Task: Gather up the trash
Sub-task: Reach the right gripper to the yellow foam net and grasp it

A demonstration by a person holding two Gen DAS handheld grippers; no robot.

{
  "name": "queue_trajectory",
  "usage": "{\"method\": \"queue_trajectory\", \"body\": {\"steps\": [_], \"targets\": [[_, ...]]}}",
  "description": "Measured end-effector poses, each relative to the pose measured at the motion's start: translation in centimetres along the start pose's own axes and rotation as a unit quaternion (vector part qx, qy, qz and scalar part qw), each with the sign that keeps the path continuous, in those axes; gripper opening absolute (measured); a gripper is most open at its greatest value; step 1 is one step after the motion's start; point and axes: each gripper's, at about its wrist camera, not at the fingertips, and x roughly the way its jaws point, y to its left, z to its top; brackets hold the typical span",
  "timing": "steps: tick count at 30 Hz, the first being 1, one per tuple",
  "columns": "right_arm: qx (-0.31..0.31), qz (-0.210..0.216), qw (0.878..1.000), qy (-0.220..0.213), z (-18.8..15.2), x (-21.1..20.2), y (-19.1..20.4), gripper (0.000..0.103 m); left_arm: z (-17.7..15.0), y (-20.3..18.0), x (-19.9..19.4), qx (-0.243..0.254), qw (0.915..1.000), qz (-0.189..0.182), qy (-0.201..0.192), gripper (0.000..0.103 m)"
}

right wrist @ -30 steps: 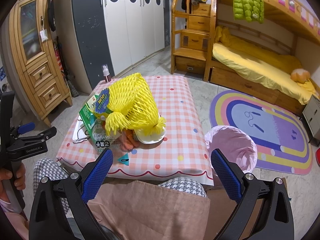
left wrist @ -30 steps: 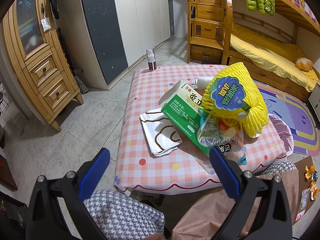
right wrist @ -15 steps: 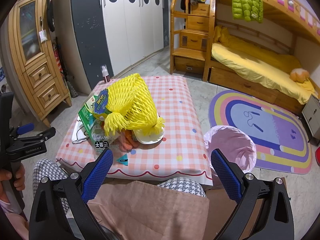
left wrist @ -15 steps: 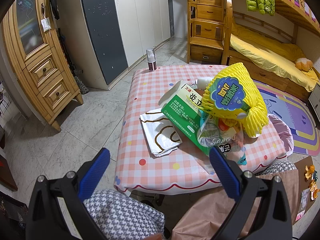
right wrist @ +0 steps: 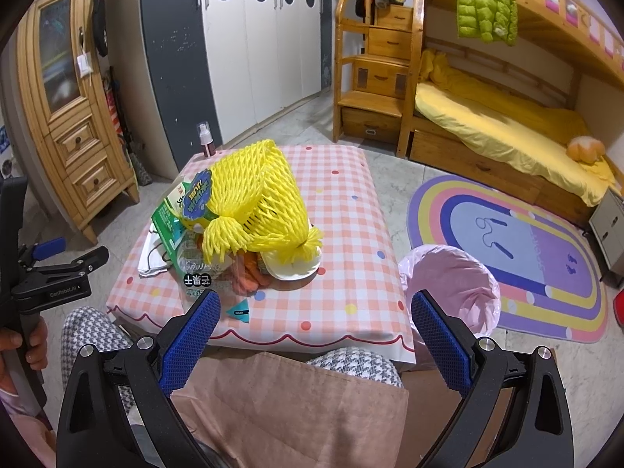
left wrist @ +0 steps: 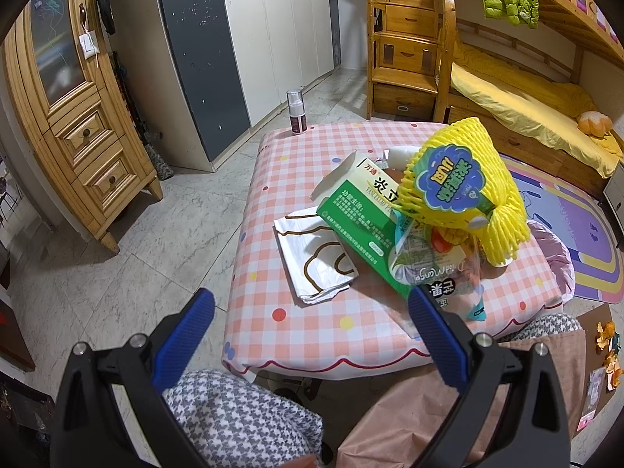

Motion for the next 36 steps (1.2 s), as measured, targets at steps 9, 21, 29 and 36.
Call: {"method": "queue_trajectory", "body": {"steps": [9, 21, 29, 36], "targets": [[-0.033, 0.025, 0.999, -0.019, 2.0, 2.2, 1.2, 0.097, 1.0, 1.5, 1.2, -0.020, 0.9997, 0.010, 0.001, 0.096], [-0.064, 0.081, 0.995, -0.013, 6.2, 8.0, 2.9, 0.097, 2.7, 1.0, 4.2, -0.003, 0.9999, 0.011, 0.007, 0.096], [-0.080, 0.123, 0.989, 0.004, 8.5, 12.1, 3.3, 0.092, 4.6, 0.3, 7.3, 0.010, 0.9996, 0.020, 0.017, 0.096], [-0.075, 0.164, 0.983, 0.023, 9.8, 14.7, 3.2, 0.092, 5.6, 1.0, 8.6, 0.006, 0.9992, 0.034, 0.021, 0.096]]}}
